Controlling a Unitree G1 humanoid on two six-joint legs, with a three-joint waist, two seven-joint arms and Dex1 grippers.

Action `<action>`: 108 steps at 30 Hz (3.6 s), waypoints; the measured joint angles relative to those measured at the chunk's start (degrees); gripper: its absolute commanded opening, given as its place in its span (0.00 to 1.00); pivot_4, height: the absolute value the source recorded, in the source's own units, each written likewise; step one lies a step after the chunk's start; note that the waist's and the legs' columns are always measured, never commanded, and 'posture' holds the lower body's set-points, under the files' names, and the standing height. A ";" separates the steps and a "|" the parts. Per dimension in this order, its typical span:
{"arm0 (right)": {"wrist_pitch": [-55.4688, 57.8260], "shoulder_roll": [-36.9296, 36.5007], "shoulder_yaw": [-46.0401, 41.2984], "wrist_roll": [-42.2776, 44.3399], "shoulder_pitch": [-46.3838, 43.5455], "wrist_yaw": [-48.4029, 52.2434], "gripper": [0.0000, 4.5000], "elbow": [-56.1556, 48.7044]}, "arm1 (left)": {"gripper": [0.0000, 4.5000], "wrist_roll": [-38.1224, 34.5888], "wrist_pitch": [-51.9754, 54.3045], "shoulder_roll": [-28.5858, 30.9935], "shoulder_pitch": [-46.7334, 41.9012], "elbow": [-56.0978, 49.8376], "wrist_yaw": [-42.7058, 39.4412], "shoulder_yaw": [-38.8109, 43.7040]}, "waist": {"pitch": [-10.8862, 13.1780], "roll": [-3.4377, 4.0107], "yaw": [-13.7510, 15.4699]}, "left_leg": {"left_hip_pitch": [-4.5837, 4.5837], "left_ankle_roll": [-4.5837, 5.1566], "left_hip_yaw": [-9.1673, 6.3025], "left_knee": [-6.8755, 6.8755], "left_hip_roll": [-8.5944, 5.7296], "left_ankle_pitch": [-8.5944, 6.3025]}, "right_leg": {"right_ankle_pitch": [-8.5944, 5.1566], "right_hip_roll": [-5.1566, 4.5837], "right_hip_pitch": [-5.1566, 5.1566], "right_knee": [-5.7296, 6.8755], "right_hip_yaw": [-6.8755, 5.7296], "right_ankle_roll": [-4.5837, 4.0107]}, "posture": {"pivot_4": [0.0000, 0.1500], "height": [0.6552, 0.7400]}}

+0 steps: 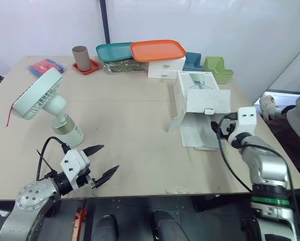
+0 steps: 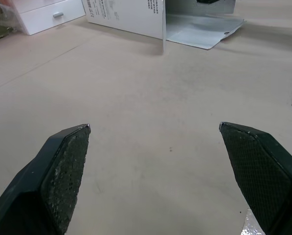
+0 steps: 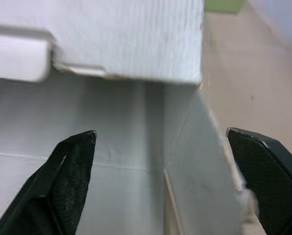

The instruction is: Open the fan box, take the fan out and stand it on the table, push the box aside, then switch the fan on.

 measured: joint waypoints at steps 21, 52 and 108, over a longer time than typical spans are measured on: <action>-1.32 -6.93 3.04 22.55 8.78 23.22 0.99 -23.24 | 1.00 -1.67 1.25 0.64 -3.60 2.42 -1.89 0.93 | -0.03 0.05 -0.22 | 0.29 0.00 -0.01 0.05 0.05 0.00 | 0.12 0.09 0.15 0.00 0.03 -0.11 | 1.00 1.00; -13.80 2.13 28.37 8.94 -1.57 31.98 0.99 -12.20 | 1.00 -1.01 0.83 -4.29 7.70 -5.00 7.51 7.14 | -0.06 0.00 -0.03 | 0.25 -0.01 -0.05 0.06 0.07 0.00 | 0.13 0.09 0.14 0.00 0.00 -0.15 | 1.00 1.00; -16.28 14.91 29.54 12.40 -11.16 39.07 0.99 -2.69 | 1.00 5.90 3.57 8.24 -3.82 -3.92 16.17 29.22 | -0.10 -0.10 -0.26 | 0.22 -0.06 0.00 -0.03 0.17 -0.02 | 0.15 0.12 0.02 0.01 -0.10 -0.28 | 1.00 1.00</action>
